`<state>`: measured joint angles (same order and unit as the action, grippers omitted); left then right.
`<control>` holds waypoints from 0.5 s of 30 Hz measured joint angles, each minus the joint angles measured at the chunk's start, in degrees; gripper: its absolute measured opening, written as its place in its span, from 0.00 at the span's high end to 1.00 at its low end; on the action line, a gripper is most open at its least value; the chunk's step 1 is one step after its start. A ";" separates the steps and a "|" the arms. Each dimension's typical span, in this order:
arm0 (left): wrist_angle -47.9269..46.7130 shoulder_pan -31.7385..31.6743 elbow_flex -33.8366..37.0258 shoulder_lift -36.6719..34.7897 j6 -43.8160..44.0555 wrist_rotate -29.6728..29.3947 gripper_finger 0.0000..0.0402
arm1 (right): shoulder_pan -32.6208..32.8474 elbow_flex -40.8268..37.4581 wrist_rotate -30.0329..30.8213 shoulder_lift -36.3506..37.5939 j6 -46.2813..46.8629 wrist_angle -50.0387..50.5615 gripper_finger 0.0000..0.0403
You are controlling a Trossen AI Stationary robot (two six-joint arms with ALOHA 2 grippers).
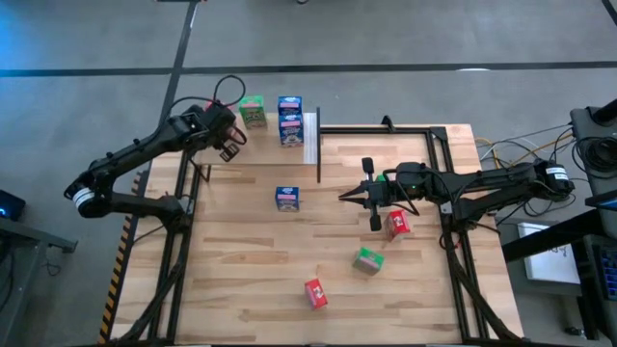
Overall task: Stack cereal on shelf
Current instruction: Put the middle left red cereal box on the shelf
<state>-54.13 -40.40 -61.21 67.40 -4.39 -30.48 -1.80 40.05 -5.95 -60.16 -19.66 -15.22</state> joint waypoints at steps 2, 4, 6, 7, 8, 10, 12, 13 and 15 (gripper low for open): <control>-0.11 0.00 0.00 0.00 0.48 0.02 0.88 | 0.01 0.00 0.01 0.00 0.00 0.02 0.98; -0.15 0.00 0.00 0.00 0.66 0.02 0.88 | 0.00 0.00 0.01 0.00 0.00 0.00 0.98; -0.21 0.03 0.00 0.00 0.69 0.05 0.88 | 0.01 0.00 0.01 0.02 0.00 0.02 0.98; -0.35 0.12 0.00 0.00 0.72 0.11 0.88 | 0.00 0.00 0.00 0.00 0.00 0.00 0.98; -0.48 0.24 0.00 -0.02 0.92 0.43 0.88 | 0.00 0.00 0.00 0.00 0.00 0.00 0.98; -0.95 0.48 -0.03 -0.35 1.34 2.26 0.88 | 0.00 0.00 0.02 0.00 -0.02 0.02 0.98; -2.07 0.83 -0.42 -1.01 2.13 4.20 0.88 | 0.00 0.00 0.01 0.00 -0.02 0.00 0.98; -2.51 1.06 -0.78 -1.42 2.52 4.76 0.88 | 0.00 0.00 0.01 0.02 -0.02 0.01 0.98; -3.98 1.58 -1.44 -2.35 3.45 5.13 0.88 | 0.00 0.01 0.02 0.01 -0.07 0.01 0.98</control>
<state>-58.11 -38.82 -62.65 65.04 -0.94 -25.35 -1.80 40.06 -5.93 -60.15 -19.73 -15.21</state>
